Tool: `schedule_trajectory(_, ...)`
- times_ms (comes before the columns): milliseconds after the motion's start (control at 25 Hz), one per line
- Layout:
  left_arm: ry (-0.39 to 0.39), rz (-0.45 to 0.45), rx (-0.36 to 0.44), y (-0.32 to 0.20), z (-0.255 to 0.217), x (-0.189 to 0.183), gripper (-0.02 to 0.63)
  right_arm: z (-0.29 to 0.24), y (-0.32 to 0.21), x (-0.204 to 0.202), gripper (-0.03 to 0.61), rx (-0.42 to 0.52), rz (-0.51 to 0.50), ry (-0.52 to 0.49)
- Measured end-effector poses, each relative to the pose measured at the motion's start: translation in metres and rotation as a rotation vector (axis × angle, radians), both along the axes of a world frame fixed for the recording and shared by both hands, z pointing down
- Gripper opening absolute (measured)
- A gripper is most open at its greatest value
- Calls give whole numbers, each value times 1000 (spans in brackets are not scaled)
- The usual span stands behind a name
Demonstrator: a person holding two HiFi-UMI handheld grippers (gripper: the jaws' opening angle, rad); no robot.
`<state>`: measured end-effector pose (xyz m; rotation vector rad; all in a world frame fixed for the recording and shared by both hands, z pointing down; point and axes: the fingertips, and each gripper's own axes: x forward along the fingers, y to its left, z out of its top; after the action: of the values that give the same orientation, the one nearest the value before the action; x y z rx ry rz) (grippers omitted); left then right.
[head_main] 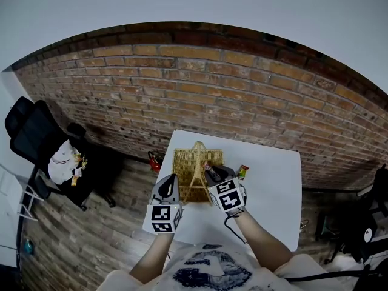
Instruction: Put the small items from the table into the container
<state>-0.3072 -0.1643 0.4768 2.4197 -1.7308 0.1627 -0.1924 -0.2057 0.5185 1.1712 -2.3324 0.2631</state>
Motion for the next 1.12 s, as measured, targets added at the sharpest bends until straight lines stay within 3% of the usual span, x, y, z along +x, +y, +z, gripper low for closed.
schedule_trajectory(520,16,13,-24,-6,10,2,48,10,2,-4,121,-48,-27,165)
schedule_trajectory(1120,18,19,-30,-3,12,5,48,7,2,-2,123,-48,-14,97)
